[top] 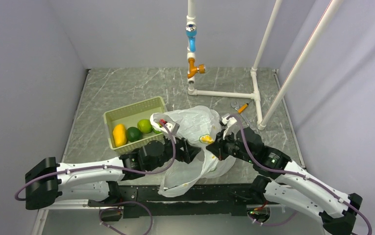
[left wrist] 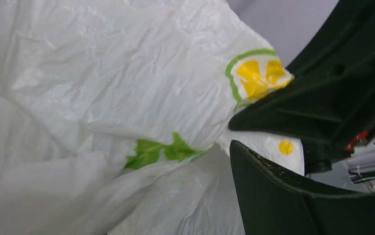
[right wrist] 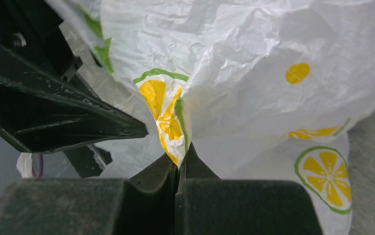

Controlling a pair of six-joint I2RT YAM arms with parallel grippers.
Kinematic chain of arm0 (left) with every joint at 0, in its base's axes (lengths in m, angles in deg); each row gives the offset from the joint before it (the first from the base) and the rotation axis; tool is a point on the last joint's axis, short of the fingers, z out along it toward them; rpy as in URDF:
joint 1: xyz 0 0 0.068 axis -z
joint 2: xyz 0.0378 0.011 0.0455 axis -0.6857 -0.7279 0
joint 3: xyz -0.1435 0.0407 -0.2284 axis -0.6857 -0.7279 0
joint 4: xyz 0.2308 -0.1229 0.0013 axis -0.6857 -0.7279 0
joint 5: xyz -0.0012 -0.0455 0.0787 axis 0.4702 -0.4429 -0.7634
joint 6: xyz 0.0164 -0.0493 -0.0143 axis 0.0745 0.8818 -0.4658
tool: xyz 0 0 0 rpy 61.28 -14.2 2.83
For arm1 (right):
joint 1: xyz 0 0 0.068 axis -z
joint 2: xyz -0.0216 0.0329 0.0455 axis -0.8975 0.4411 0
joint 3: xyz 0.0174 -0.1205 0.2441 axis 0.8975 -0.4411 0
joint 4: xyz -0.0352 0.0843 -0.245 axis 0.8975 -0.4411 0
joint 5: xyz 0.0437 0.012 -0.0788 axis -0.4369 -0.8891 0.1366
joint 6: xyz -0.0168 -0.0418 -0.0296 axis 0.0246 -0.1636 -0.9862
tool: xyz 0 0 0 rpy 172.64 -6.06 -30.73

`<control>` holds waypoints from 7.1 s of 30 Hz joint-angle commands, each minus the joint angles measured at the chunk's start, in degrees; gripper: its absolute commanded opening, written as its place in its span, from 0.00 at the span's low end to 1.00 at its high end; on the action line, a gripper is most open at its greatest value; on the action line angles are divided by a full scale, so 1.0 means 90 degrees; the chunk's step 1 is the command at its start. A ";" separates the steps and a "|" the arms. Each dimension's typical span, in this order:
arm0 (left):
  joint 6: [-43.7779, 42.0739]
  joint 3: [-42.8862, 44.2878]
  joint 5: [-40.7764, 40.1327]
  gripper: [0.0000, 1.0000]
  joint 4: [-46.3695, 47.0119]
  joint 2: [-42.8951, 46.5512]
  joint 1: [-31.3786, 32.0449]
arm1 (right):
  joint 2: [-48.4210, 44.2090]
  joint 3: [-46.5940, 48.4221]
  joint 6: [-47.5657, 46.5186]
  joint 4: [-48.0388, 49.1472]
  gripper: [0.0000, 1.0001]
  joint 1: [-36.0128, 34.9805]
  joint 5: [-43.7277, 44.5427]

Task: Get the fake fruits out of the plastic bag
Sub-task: Adjust the plastic bag at the center of the board, then take out the fake fruit from the plastic bag.

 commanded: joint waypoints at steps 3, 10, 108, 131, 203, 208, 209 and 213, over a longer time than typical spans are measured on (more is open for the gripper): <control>-0.0337 -0.0767 0.0768 0.80 0.1867 0.0235 -0.0012 | -0.0937 -0.0051 0.0069 -0.0100 0.00 0.0008 0.0939; 0.0286 -0.0951 0.0292 0.80 0.2169 -0.1575 0.0444 | -0.2022 -0.0673 0.0864 0.0049 0.00 0.0009 0.1314; 0.0523 0.1289 -0.1740 0.82 0.0158 -0.1933 0.0359 | 0.1625 0.3097 -0.0876 -0.3065 0.99 -0.0296 0.2682; 0.0475 0.0789 -0.1598 0.84 0.0496 -0.1600 0.0359 | 0.2000 0.1461 -0.1937 -0.0678 0.12 -0.0610 0.4546; -0.0398 0.1063 -0.0238 0.34 0.1316 -0.3598 0.0014 | 0.0913 0.1315 -0.1634 -0.0133 0.00 0.1309 -0.2012; -0.0588 0.1040 0.0339 0.30 0.0133 -0.2171 0.0014 | 0.0794 0.1208 -0.1552 -0.0398 0.00 0.1310 -0.1293; -0.0607 0.1088 0.0458 0.29 -0.0203 -0.1862 0.0018 | 0.0773 0.1214 -0.1520 -0.0432 0.00 0.1309 -0.1221; -0.0579 0.1069 0.0930 0.27 -0.0991 -0.0718 0.0017 | 0.0646 0.1199 -0.1324 -0.0516 0.00 0.1305 -0.0611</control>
